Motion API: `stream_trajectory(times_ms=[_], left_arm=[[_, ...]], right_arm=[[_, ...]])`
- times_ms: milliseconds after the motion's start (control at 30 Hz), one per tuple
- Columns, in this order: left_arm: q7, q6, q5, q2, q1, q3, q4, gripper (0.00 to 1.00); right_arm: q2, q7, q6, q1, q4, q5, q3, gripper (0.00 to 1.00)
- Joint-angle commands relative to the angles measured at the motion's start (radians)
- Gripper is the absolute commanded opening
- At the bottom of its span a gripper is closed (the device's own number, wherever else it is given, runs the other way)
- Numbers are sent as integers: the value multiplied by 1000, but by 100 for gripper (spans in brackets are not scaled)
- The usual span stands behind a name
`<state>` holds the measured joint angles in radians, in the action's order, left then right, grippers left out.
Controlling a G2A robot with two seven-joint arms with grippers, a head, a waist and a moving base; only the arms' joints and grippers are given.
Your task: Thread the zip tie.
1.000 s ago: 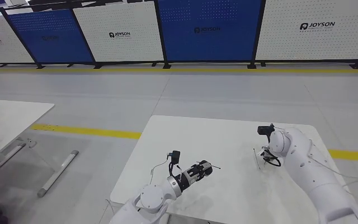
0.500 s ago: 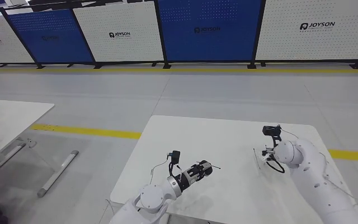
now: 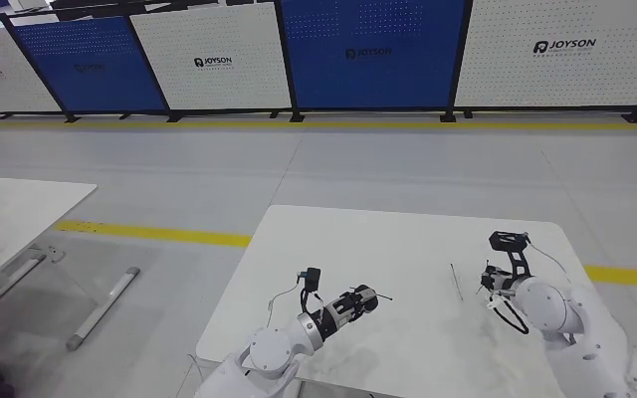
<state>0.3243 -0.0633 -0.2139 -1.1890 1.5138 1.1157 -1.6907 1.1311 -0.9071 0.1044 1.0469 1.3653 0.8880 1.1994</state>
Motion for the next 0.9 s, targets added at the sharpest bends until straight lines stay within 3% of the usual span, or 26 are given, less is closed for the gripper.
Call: stream_trajectory(times_ms=[0,167,267,367,467,567,633,867], left_arm=[[0,0,0,0,0,0,0,0],[0,0,0,0,0,0,0,0],[0,0,0,0,0,0,0,0],[0,0,0,0,0,0,0,0],[0,0,0,0,0,0,0,0],[0,0,0,0,0,0,0,0],[0,0,0,0,0,0,0,0],[0,0,0,0,0,0,0,0]], right_arm=[[0,0,0,0,0,0,0,0],[0,20,-3,8,4,1,0,0],[-8,53,-77,45,44,-70,55,0],[-26,110,-133,130,142,-94,149,0],[-40,234,-189,274,263,-110,242,0],[-49,305,-298,386,318,-159,302,0],[-52,289,-359,403,305,-193,312,0],[-52,289,-359,403,305,-193,312,0]])
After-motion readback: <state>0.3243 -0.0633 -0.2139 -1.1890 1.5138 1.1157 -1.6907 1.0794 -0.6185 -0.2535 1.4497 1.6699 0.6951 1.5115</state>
